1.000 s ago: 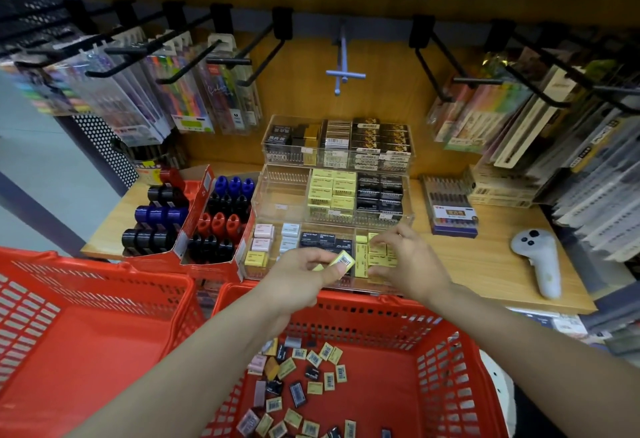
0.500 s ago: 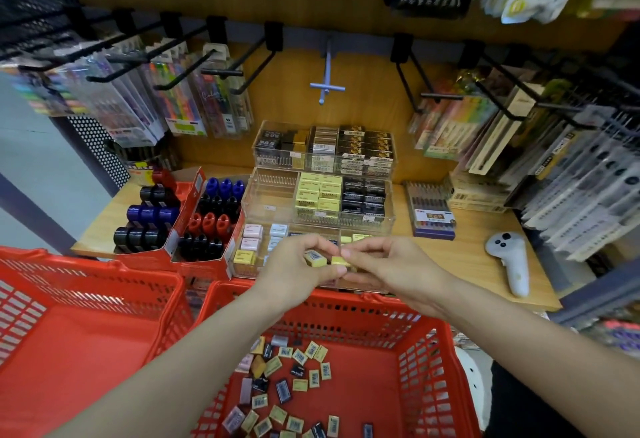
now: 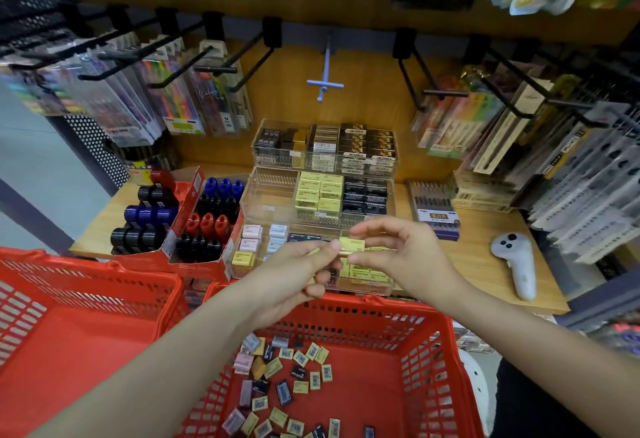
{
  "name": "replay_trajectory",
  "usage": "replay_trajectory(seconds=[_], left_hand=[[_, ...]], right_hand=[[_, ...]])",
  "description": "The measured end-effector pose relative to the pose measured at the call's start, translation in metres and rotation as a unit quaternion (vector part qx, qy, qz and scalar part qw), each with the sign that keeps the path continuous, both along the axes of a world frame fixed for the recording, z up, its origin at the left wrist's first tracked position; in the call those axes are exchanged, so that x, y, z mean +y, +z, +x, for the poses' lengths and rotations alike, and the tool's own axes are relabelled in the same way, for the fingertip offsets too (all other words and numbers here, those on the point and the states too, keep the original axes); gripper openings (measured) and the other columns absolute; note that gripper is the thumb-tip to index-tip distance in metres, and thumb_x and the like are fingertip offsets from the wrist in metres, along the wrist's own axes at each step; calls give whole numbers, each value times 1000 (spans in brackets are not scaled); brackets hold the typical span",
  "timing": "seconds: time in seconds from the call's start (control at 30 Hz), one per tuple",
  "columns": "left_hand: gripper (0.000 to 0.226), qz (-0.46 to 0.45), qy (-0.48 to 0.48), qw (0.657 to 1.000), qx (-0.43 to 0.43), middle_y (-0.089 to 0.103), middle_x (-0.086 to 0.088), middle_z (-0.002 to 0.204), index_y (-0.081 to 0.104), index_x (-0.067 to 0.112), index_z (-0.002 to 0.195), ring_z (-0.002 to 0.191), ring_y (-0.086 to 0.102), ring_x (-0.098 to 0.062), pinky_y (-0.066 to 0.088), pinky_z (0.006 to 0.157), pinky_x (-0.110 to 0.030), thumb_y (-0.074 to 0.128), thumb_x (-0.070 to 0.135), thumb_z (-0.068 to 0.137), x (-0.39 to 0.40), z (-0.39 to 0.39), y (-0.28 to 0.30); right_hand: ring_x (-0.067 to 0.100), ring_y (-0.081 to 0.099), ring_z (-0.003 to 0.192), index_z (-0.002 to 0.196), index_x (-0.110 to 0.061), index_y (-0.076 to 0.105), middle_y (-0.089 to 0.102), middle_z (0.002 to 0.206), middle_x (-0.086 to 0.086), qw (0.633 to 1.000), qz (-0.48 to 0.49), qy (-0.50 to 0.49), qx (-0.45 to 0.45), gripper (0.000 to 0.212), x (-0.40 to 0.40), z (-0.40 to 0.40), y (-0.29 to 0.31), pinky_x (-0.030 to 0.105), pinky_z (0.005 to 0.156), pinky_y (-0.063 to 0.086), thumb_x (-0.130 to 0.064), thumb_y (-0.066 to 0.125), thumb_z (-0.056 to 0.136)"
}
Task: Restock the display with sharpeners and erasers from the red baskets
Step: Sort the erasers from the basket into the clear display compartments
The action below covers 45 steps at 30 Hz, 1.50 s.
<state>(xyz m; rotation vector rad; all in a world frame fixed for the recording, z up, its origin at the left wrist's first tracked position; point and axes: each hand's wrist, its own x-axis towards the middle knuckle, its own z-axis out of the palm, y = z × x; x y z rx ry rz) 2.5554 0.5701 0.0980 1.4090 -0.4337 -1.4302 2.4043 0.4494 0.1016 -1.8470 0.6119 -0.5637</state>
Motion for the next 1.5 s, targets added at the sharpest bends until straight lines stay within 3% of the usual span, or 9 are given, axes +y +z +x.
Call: replay_trajectory(seconds=[0.1, 0.2, 0.4, 0.57, 0.67, 0.8, 1.03, 1.3, 1.5], left_hand=[[19, 4, -27, 999, -42, 57, 5, 74, 72, 15, 97, 59, 44, -4, 38, 50, -17, 61, 30, 95, -1, 0, -2], [25, 30, -8, 997, -72, 49, 4, 75, 68, 18, 113, 64, 44, -7, 41, 54, -18, 60, 33, 96, -5, 0, -5], [26, 56, 135, 988, 55, 49, -6, 82, 64, 2, 114, 66, 43, -14, 37, 52, -25, 43, 11, 101, -17, 6, -9], [26, 64, 65, 995, -30, 57, -6, 97, 64, 15, 115, 77, 50, -14, 43, 59, -25, 51, 0, 98, -12, 8, -13], [24, 65, 69, 994, -52, 61, -4, 101, 63, 18, 112, 80, 53, -14, 42, 62, -26, 59, 2, 95, -7, 12, -16], [25, 58, 82, 993, -57, 63, -4, 99, 61, 16, 113, 84, 55, -16, 44, 66, -26, 65, 4, 92, -2, 17, -16], [19, 70, 91, 993, -23, 66, -6, 100, 67, 11, 108, 85, 55, -15, 46, 66, -22, 68, 5, 90, -1, 14, -14], [27, 63, 81, 994, 41, 68, -10, 113, 69, 8, 107, 77, 53, -14, 41, 59, -23, 46, -3, 97, -3, 7, -6], [38, 23, 46, 998, -35, 66, -1, 120, 62, 20, 119, 92, 60, -13, 44, 74, -28, 60, -6, 91, -2, 7, -6]], right_hand=[[0, 64, 93, 109, -37, 70, 69, 94, -17, 991, -107, 23, 72, 41, -5, -4, -6, 15, 78, 54, -32, 84, 71], [-2, 60, 88, 124, -44, 61, 62, 91, -18, 974, -171, 17, 147, 42, -17, -11, -15, 9, 74, 48, -32, 73, 85], [0, 65, 76, 101, -34, 67, 66, 105, -12, 946, -116, -91, 289, 19, -48, -21, -35, 10, 61, 45, -38, 74, 84], [7, 63, 70, 81, -20, 62, 67, 81, -2, 931, -117, -96, 333, 37, -46, 4, -47, 18, 51, 41, -48, 83, 70], [11, 66, 51, 78, -12, 59, 67, 66, 3, 935, -91, -92, 329, 37, -38, 20, -58, 27, 46, 51, -38, 85, 71], [10, 66, 60, 76, -17, 65, 69, 69, -1, 920, -127, -95, 359, 29, -32, 24, -66, 27, 57, 56, -40, 83, 74], [-3, 60, 70, 91, -17, 78, 74, 86, -4, 928, -138, -57, 340, 17, -32, 14, -71, -1, 59, 41, -29, 80, 79], [7, 66, 73, 87, -19, 78, 74, 83, -4, 916, -199, -74, 340, 10, -26, 15, -74, 21, 73, 56, -29, 77, 83], [6, 66, 77, 99, -20, 71, 63, 105, -6, 929, -210, -41, 301, 11, -22, 11, -54, 23, 78, 56, -25, 70, 89]])
